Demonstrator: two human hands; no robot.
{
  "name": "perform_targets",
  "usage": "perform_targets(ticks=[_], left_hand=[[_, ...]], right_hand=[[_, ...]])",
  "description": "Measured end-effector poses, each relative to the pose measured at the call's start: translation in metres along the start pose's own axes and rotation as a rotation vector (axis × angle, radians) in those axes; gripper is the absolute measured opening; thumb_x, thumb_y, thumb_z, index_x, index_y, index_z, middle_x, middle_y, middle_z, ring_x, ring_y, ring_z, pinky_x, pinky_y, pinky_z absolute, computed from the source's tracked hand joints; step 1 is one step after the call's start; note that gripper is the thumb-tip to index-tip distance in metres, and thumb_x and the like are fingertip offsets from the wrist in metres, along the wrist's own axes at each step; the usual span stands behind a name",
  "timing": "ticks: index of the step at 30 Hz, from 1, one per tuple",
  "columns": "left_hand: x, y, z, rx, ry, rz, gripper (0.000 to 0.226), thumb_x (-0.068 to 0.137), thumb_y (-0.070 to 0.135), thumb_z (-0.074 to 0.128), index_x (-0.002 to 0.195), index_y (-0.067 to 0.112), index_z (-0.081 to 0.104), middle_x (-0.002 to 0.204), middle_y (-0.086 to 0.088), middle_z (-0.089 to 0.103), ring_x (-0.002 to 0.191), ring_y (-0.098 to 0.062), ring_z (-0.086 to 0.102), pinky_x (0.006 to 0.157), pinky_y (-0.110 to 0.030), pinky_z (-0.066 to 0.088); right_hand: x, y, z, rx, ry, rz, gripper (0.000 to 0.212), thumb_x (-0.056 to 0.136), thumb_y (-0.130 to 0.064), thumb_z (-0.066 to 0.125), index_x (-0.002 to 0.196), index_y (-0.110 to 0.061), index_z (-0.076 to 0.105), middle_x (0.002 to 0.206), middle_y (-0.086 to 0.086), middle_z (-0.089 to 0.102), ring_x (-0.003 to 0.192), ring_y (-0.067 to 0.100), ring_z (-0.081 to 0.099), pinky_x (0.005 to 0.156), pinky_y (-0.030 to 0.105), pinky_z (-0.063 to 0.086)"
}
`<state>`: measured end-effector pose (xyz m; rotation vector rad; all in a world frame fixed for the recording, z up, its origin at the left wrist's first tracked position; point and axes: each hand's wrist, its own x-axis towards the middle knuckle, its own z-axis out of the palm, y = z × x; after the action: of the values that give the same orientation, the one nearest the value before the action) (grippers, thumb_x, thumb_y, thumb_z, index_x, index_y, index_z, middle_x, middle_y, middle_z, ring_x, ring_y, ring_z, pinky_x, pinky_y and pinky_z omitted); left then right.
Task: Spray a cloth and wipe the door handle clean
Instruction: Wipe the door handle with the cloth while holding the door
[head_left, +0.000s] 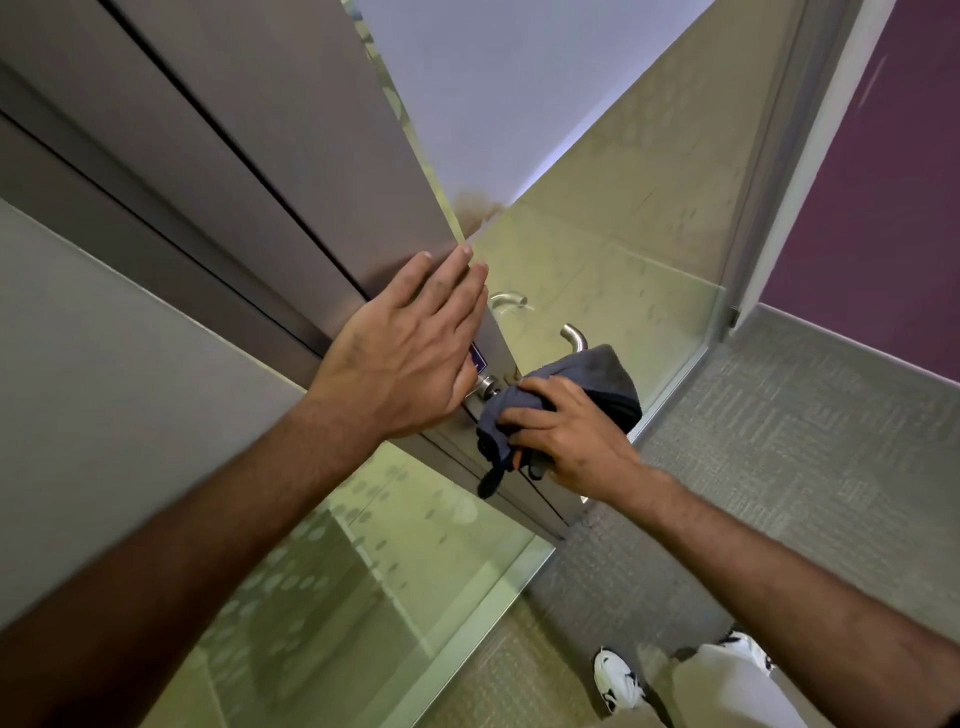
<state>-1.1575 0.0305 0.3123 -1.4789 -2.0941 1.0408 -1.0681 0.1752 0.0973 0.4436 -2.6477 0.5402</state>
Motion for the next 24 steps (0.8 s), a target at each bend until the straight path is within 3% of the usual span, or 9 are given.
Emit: perform_targets(ticks=[3, 5, 8, 11, 13, 15, 17, 19, 24], left_hand=[[0.002, 0.0, 0.002, -0.015, 0.013, -0.001, 0.077, 0.1, 0.043, 0.0, 0.159, -0.002, 0.019, 0.167, -0.02, 0.02, 0.157, -0.035, 0.012, 0.125, -0.051, 0.009], [0.002, 0.001, 0.002, -0.028, 0.001, -0.006, 0.076, 0.1, 0.043, 0.002, 0.159, -0.002, 0.019, 0.168, -0.02, 0.019, 0.157, -0.035, 0.012, 0.125, -0.051, 0.008], [0.003, 0.002, 0.004, -0.029, 0.007, -0.006, 0.075, 0.101, 0.043, 0.004, 0.159, -0.002, 0.018, 0.168, -0.02, 0.018, 0.157, -0.035, 0.012, 0.125, -0.05, 0.008], [0.003, 0.002, 0.003, -0.024, 0.006, -0.003, 0.076, 0.101, 0.044, 0.001, 0.16, -0.001, 0.013, 0.168, -0.021, 0.015, 0.157, -0.035, 0.009, 0.126, -0.05, 0.006], [0.003, 0.002, 0.003, -0.023, -0.007, -0.003, 0.076, 0.1, 0.045, 0.0, 0.16, -0.001, 0.012, 0.169, -0.021, 0.013, 0.157, -0.036, 0.009, 0.126, -0.05, 0.005], [0.004, 0.002, 0.004, -0.024, -0.004, -0.008, 0.077, 0.1, 0.045, 0.0, 0.16, -0.001, 0.012, 0.168, -0.021, 0.014, 0.157, -0.036, 0.009, 0.126, -0.05, 0.005], [0.004, 0.002, 0.005, -0.019, -0.012, -0.004, 0.076, 0.101, 0.045, 0.001, 0.16, -0.001, 0.011, 0.169, -0.021, 0.012, 0.157, -0.036, 0.008, 0.126, -0.05, 0.005], [0.004, 0.002, 0.005, -0.024, -0.016, 0.0, 0.075, 0.101, 0.045, 0.001, 0.161, 0.0, 0.008, 0.169, -0.021, 0.009, 0.157, -0.035, 0.006, 0.127, -0.049, 0.006], [0.005, 0.005, 0.008, -0.039, -0.009, -0.01, 0.074, 0.101, 0.042, 0.002, 0.16, -0.001, 0.011, 0.169, -0.021, 0.011, 0.157, -0.033, 0.008, 0.126, -0.047, 0.006]], right_hand=[[0.003, 0.016, -0.008, 0.083, 0.257, 0.348, 0.037, 0.07, -0.007, 0.072, 0.107, -0.013, 0.074, 0.12, 0.002, 0.071, 0.123, 0.033, 0.042, 0.102, 0.05, 0.043], [0.007, 0.018, -0.008, 0.108, 0.302, 0.437, 0.037, 0.072, -0.006, 0.067, 0.107, -0.013, 0.075, 0.118, 0.002, 0.071, 0.122, 0.034, 0.043, 0.1, 0.051, 0.043], [0.012, 0.003, -0.002, 0.081, 0.16, 0.214, 0.032, 0.07, -0.009, 0.071, 0.1, -0.018, 0.077, 0.116, -0.002, 0.071, 0.117, 0.032, 0.047, 0.093, 0.043, 0.037], [0.007, -0.001, -0.01, 0.121, -0.007, -0.011, 0.022, 0.073, -0.011, 0.072, 0.092, -0.021, 0.078, 0.111, 0.0, 0.072, 0.116, 0.026, 0.046, 0.1, 0.043, 0.033], [-0.004, -0.003, -0.018, 0.245, 0.037, 0.021, 0.03, 0.072, -0.006, 0.06, 0.095, -0.016, 0.076, 0.112, 0.001, 0.07, 0.121, 0.025, 0.047, 0.106, 0.041, 0.037], [-0.015, -0.012, -0.023, 0.527, 0.373, 0.382, 0.045, 0.066, 0.005, 0.047, 0.099, -0.012, 0.073, 0.116, 0.004, 0.066, 0.118, 0.02, 0.055, 0.101, 0.033, 0.045], [-0.02, -0.019, -0.017, 0.947, 0.742, 0.913, 0.057, 0.073, 0.02, 0.041, 0.11, -0.016, 0.067, 0.116, 0.011, 0.063, 0.091, 0.014, 0.066, 0.074, 0.029, 0.059], [-0.022, -0.017, 0.002, 1.194, 0.912, 1.241, 0.062, 0.086, 0.02, 0.041, 0.125, -0.025, 0.058, 0.113, 0.014, 0.064, 0.074, 0.018, 0.064, 0.058, 0.027, 0.056], [-0.002, -0.017, 0.049, 1.291, 0.73, 1.206, 0.077, 0.087, 0.025, 0.041, 0.147, -0.023, 0.043, 0.127, 0.0, 0.06, 0.095, -0.009, 0.066, 0.08, 0.01, 0.053]])
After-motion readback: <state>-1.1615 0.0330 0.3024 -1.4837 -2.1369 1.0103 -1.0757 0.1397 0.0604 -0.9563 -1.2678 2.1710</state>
